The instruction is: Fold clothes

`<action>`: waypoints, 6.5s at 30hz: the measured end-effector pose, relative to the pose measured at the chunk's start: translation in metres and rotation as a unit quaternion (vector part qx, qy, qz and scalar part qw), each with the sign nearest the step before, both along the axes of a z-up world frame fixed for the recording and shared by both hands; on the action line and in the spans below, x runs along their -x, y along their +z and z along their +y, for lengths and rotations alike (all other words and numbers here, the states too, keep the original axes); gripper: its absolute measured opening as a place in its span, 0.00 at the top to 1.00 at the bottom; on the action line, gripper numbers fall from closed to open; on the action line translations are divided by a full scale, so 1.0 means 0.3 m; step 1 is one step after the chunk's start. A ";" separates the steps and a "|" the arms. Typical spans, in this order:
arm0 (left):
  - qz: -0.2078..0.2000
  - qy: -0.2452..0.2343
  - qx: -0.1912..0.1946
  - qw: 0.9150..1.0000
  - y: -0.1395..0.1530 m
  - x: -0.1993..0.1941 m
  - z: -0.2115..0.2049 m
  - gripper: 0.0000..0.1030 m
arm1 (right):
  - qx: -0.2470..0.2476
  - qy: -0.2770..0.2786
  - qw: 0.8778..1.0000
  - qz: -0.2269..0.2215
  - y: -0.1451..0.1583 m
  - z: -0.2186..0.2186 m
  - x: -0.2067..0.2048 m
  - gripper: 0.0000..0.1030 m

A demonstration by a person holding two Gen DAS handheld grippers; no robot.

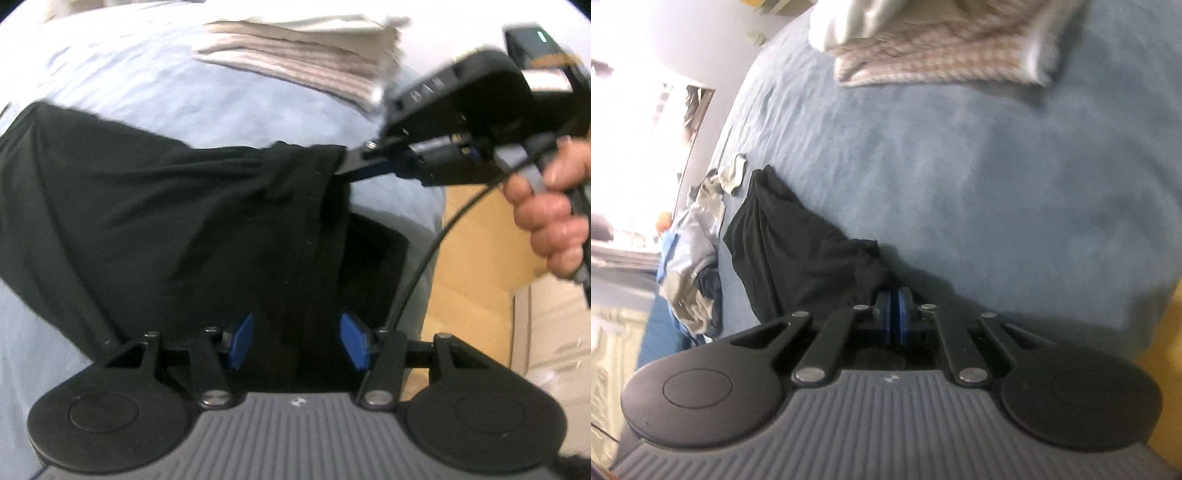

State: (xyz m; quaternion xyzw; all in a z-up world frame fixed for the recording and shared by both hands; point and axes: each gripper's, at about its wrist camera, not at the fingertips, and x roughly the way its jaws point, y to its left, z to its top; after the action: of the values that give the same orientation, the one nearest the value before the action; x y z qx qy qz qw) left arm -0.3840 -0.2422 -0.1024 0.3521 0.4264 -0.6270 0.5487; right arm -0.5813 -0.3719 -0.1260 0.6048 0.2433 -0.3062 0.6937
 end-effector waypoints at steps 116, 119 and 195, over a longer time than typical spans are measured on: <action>-0.184 -0.160 0.015 0.970 -0.097 0.145 0.213 0.97 | 0.051 0.178 0.974 0.132 -0.018 0.074 -0.043 0.97; -0.179 -0.154 0.007 0.972 -0.120 0.141 0.205 0.97 | 0.068 0.208 0.963 0.157 -0.042 0.081 -0.077 0.97; -0.059 0.370 0.063 0.925 -0.169 -0.733 0.025 0.74 | 0.339 0.537 0.762 0.127 0.140 -0.152 -0.917 0.75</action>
State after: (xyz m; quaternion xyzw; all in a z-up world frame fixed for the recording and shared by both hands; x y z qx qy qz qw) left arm -0.1642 -0.2348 -0.1530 0.1703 0.4524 -0.3836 0.7869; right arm -0.3063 -0.4176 -0.0841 0.0559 0.4947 -0.0200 0.8670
